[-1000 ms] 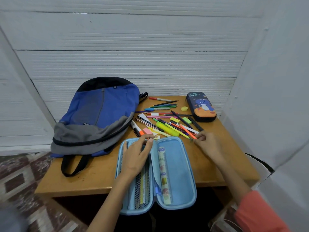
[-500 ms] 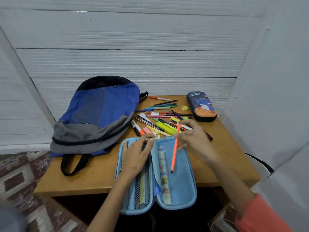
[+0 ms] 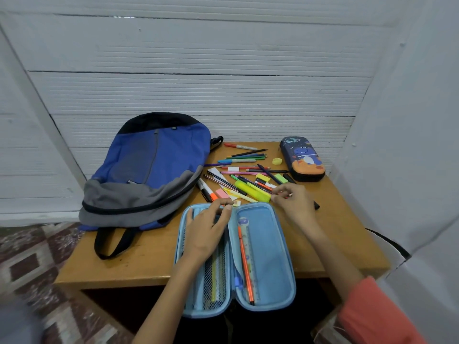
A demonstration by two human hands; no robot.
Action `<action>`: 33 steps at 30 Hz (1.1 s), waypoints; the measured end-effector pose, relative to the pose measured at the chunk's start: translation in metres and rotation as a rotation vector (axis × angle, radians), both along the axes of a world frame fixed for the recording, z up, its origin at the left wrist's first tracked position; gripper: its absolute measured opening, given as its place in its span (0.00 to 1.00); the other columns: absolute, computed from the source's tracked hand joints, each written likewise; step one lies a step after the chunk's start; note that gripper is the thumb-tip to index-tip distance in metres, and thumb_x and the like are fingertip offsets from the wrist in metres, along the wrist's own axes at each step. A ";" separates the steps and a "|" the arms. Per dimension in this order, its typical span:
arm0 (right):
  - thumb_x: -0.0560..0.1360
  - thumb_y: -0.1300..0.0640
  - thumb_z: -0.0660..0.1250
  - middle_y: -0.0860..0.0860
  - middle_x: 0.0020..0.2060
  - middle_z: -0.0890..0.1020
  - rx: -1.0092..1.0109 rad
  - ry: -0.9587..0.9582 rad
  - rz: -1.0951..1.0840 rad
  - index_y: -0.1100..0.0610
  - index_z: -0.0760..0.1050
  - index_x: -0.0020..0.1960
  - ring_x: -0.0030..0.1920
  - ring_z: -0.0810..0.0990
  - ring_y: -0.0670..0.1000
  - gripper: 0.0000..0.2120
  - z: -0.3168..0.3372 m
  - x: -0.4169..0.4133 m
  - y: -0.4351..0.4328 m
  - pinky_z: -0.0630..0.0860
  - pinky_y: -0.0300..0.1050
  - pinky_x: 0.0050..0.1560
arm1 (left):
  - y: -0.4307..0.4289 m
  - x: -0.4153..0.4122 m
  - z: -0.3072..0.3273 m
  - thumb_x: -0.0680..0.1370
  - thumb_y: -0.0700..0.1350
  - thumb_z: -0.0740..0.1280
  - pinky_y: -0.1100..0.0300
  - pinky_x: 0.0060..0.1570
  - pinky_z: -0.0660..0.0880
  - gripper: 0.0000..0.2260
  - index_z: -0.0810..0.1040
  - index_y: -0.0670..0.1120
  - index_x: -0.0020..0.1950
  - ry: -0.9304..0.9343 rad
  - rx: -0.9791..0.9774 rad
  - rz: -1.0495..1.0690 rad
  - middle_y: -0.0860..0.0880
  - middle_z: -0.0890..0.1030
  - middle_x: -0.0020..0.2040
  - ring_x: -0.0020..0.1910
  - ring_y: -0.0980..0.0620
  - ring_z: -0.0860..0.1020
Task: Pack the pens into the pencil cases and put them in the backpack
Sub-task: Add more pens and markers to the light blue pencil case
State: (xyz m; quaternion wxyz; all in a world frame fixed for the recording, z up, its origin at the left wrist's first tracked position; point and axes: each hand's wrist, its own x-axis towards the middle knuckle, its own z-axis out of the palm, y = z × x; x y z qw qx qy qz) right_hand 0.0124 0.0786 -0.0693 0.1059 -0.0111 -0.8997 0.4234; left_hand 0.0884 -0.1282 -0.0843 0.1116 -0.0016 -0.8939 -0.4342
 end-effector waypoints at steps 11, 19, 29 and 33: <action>0.74 0.53 0.71 0.48 0.44 0.82 0.056 -0.068 -0.039 0.53 0.81 0.46 0.47 0.78 0.46 0.04 -0.038 -0.017 0.031 0.73 0.42 0.42 | 0.000 -0.001 -0.001 0.76 0.67 0.47 0.44 0.74 0.49 0.18 0.72 0.66 0.56 0.008 -0.016 -0.008 0.63 0.80 0.41 0.47 0.69 0.75; 0.77 0.59 0.69 0.55 0.39 0.80 -0.696 0.216 0.005 0.58 0.77 0.47 0.38 0.81 0.52 0.02 0.011 -0.001 0.019 0.80 0.46 0.34 | 0.001 -0.002 -0.002 0.74 0.69 0.46 0.45 0.72 0.52 0.20 0.72 0.66 0.55 0.030 -0.013 -0.010 0.62 0.80 0.36 0.45 0.66 0.76; 0.76 0.59 0.70 0.59 0.31 0.80 -0.572 -0.168 0.277 0.64 0.76 0.52 0.28 0.80 0.54 0.09 0.027 0.024 -0.016 0.79 0.45 0.30 | 0.001 0.000 0.001 0.74 0.68 0.46 0.42 0.72 0.53 0.20 0.72 0.65 0.55 0.024 -0.007 -0.014 0.64 0.79 0.36 0.45 0.63 0.76; 0.75 0.59 0.71 0.59 0.29 0.81 -0.322 -0.395 0.377 0.60 0.74 0.55 0.27 0.80 0.56 0.11 0.003 0.031 -0.032 0.79 0.45 0.29 | 0.002 -0.001 0.000 0.75 0.67 0.47 0.45 0.73 0.51 0.16 0.70 0.68 0.54 0.015 -0.008 -0.008 0.63 0.79 0.35 0.44 0.67 0.76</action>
